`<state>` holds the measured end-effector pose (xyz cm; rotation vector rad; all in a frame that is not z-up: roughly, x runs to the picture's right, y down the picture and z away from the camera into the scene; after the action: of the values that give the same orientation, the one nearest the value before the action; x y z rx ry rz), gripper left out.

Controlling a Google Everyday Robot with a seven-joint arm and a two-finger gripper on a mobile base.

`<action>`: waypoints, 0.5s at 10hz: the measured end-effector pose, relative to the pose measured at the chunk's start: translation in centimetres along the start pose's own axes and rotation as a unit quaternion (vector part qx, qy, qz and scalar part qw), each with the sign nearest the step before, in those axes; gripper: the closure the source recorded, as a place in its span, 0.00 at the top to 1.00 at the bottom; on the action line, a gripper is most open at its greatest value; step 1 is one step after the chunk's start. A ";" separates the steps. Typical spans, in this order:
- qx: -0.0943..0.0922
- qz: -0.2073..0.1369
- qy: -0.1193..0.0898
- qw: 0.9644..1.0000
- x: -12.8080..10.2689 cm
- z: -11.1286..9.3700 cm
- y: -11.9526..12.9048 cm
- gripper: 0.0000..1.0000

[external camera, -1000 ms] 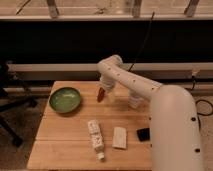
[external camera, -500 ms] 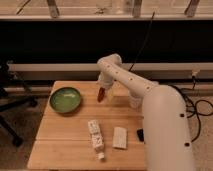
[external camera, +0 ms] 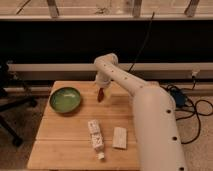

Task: Place the pepper in the ceramic bowl

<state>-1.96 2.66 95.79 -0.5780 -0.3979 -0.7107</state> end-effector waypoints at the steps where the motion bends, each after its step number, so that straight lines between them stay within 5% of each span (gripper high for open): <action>1: -0.005 -0.003 -0.001 1.000 0.1 0.5 -0.1 0.80; 3: -0.022 -0.010 -0.003 1.000 0.4 1.9 -0.1 0.80; 5: -0.035 -0.016 -0.005 0.999 0.7 2.7 0.1 0.70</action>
<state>-1.86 4.08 98.24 -0.6430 -0.3923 -0.7553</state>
